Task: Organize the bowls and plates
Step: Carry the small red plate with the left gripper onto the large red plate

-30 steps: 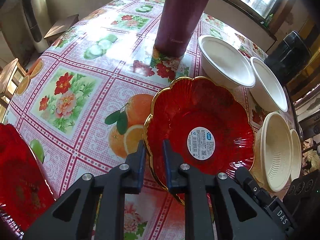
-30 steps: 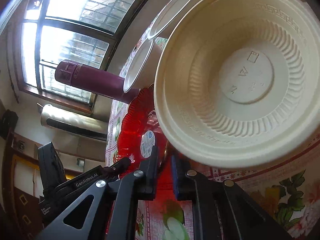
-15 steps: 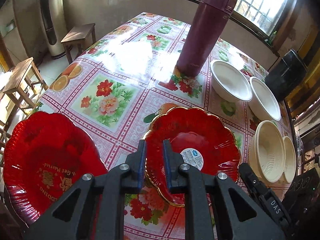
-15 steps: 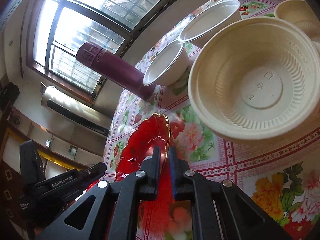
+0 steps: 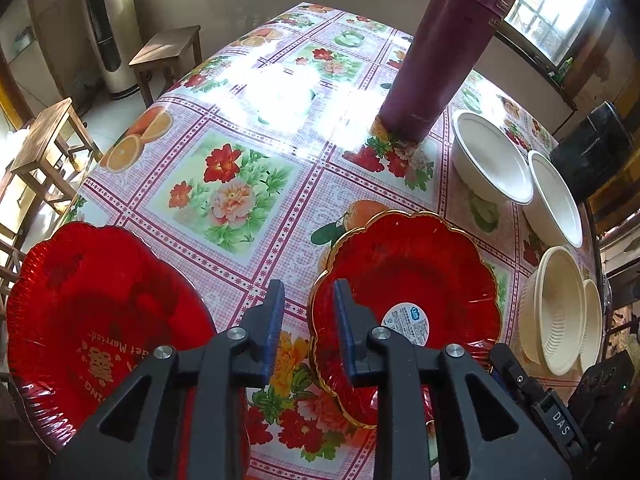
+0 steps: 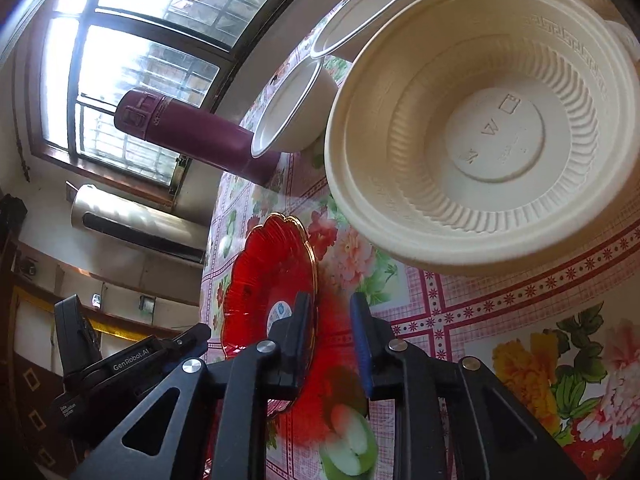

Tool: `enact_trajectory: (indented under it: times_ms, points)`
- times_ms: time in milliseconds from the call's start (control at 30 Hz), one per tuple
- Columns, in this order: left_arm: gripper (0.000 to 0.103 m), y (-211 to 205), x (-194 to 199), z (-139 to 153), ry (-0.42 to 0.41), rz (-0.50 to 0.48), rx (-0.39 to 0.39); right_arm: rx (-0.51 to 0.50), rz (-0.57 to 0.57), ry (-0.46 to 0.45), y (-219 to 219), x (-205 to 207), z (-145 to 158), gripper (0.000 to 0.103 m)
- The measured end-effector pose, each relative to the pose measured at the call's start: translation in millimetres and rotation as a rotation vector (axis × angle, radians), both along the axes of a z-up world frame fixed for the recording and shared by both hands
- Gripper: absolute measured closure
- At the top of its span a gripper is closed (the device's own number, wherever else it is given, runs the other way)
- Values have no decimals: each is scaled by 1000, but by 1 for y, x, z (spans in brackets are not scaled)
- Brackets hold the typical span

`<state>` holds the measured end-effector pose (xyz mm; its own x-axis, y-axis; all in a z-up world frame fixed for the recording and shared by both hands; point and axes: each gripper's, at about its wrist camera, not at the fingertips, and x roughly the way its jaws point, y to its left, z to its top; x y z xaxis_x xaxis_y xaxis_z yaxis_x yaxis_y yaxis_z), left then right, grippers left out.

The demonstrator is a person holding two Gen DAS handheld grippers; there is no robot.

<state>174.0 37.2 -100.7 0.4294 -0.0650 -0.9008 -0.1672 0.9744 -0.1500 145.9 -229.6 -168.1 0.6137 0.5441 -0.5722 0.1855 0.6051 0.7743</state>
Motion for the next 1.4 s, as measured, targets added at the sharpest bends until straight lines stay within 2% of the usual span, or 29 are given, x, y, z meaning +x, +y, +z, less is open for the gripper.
enact_trajectory:
  times_ms: [333, 433, 500, 633, 900, 1167, 1300, 1400]
  points:
    - [81, -5, 5, -16, 31, -42, -39, -63, 47, -39, 17, 1, 3, 81]
    - [81, -7, 4, -17, 34, -52, -59, -78, 46, -39, 18, 2, 2, 86]
    - [85, -8, 4, -18, 30, -50, -43, -93, 42, -43, 17, 3, 3, 92]
    - [95, -8, 3, -23, 38, -48, -22, -117, 66, -52, 23, 4, 4, 97]
    - [96, -13, -3, -22, 29, -54, -25, -171, 45, -72, 23, 3, 7, 97]
    - [96, -3, -21, 11, -51, -46, -40, -197, 55, -182, 29, -6, 28, 97]
    - [96, 11, -43, 35, -125, -36, -27, -167, 82, -252, 38, -15, 42, 97]
    - [96, 31, -59, 46, -150, -11, -35, -151, 116, -302, 53, -24, 54, 96]
